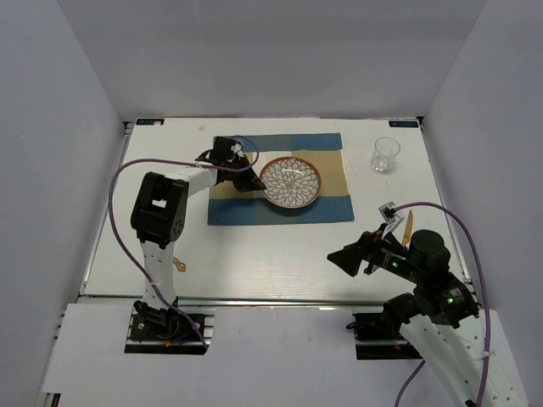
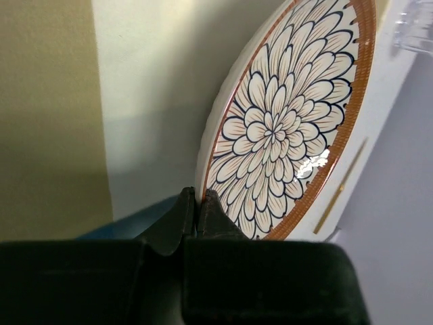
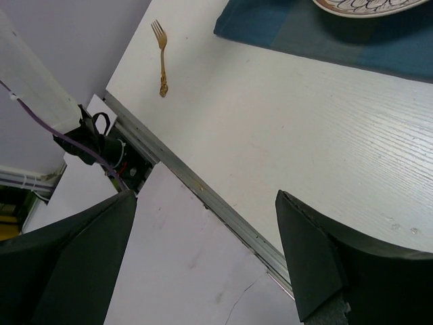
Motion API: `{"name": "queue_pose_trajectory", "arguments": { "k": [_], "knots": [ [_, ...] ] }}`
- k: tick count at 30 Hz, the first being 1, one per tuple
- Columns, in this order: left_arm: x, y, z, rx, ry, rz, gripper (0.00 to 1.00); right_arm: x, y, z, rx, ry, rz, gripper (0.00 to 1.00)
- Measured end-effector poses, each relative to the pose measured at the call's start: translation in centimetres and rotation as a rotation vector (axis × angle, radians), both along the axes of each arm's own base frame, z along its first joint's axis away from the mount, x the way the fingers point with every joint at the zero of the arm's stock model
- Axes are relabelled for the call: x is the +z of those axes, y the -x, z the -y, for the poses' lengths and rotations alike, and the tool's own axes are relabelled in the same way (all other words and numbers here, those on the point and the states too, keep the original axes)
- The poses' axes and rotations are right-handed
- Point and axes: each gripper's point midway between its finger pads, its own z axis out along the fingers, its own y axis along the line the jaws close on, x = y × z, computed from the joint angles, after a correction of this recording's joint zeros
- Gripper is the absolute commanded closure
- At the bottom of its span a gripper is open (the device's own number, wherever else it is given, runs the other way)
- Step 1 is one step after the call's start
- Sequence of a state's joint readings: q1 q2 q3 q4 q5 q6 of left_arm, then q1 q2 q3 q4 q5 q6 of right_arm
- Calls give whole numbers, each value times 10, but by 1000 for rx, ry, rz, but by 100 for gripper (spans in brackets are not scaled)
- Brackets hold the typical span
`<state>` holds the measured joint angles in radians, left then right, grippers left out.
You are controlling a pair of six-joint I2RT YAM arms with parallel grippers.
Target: Set the dinner table for one person
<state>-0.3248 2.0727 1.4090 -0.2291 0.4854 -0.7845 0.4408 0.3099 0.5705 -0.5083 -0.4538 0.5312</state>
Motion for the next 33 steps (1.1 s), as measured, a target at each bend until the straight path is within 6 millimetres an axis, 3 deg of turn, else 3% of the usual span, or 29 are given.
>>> {"name": "queue_pose_trajectory", "arguments": {
  "k": [4, 16, 23, 24, 27, 28, 30, 31, 33],
  "knots": [
    [-14, -4, -2, 6, -29, -11, 100, -3, 1, 4, -19, 9, -5, 11],
    [7, -34, -10, 42, -37, 65, 100, -11, 1, 7, -30, 40, -29, 11],
    [-6, -48, -8, 49, -46, 53, 100, -14, -1, 6, -29, 46, -41, 11],
    [-9, -46, -9, 53, -52, 41, 86, -14, -1, 6, -29, 47, -42, 11],
    [-11, -45, -9, 57, -56, 28, 66, -15, -1, 6, -30, 48, -41, 11],
    [-9, -45, -9, 59, -55, 33, 41, -16, -2, 6, -31, 49, -43, 11],
    [-2, -46, -10, 61, -57, 52, 12, -19, -3, 5, -34, 52, -50, 11],
    [5, -45, -11, 73, -57, 63, 2, -20, -4, 5, -35, 54, -55, 11],
    [26, -43, -14, 87, -55, 98, 2, -24, -7, 4, -37, 57, -66, 11]
  ]
}}
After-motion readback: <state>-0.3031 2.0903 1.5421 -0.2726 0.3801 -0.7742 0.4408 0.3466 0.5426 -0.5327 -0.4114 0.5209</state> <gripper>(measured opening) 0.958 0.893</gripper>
